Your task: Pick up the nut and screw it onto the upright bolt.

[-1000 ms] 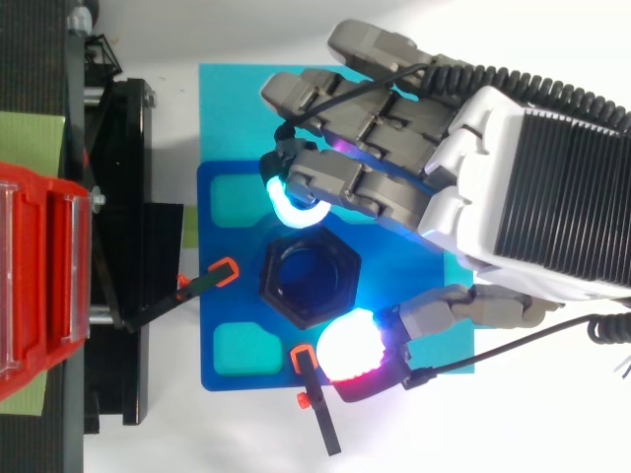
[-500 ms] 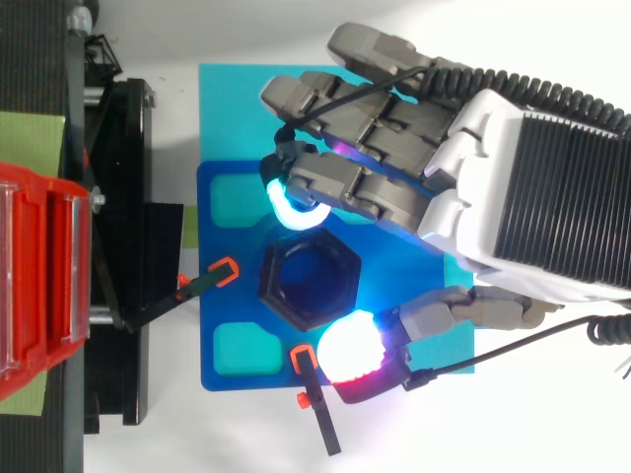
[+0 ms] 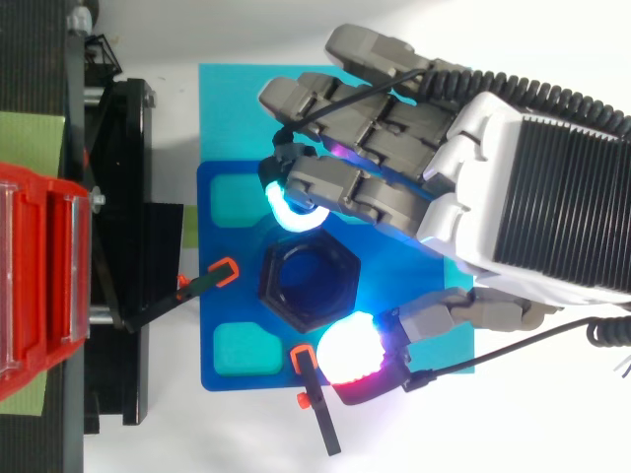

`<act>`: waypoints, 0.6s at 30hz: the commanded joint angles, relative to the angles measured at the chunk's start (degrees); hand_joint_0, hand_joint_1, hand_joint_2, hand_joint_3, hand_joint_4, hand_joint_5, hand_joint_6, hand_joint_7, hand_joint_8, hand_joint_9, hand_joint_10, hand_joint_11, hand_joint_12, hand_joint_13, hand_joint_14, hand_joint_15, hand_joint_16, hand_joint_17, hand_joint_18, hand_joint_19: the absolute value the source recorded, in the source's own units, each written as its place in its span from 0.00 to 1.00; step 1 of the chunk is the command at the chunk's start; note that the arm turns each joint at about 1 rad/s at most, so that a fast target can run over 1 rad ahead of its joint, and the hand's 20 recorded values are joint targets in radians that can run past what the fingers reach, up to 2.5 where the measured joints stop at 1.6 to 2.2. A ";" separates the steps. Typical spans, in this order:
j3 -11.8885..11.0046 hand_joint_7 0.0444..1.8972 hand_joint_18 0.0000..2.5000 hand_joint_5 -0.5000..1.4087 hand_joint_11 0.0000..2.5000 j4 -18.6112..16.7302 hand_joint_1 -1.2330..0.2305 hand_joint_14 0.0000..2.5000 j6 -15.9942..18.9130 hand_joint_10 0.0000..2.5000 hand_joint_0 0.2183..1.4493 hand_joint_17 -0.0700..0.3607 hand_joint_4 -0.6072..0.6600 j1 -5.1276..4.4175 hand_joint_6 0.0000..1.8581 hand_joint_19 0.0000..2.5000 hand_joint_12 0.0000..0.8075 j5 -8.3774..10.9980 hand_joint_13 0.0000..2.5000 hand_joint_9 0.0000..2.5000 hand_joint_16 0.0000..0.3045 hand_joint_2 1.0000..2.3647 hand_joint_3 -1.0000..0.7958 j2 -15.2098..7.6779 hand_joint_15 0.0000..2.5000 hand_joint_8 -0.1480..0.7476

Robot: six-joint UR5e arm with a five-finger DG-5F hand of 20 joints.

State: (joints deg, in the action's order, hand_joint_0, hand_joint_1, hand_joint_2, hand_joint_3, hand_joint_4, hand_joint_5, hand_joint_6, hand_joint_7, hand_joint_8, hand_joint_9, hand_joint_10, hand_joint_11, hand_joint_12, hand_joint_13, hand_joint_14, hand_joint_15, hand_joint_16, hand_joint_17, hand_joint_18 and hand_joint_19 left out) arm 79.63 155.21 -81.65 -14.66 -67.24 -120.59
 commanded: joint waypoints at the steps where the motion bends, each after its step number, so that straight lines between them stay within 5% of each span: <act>1: 0.09 0.65 0.18 0.18 0.00 0.00 0.47 0.00 0.00 0.00 0.20 0.43 0.75 -0.02 0.27 0.00 0.49 0.01 0.20 0.16 0.17 0.00 0.28 0.00 0.00 0.52; 18: 0.00 0.65 0.18 0.18 0.00 0.00 0.47 0.00 -0.26 0.00 0.21 0.43 0.75 0.60 0.27 0.00 0.49 -0.87 0.20 0.16 0.17 0.00 0.28 0.00 0.00 0.52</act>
State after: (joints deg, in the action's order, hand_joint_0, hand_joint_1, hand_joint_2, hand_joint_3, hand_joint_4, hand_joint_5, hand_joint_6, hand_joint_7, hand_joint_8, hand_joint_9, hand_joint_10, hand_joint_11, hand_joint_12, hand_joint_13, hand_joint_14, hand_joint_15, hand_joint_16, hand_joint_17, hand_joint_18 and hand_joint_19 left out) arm 79.69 155.24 -81.87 -14.10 -67.97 -120.59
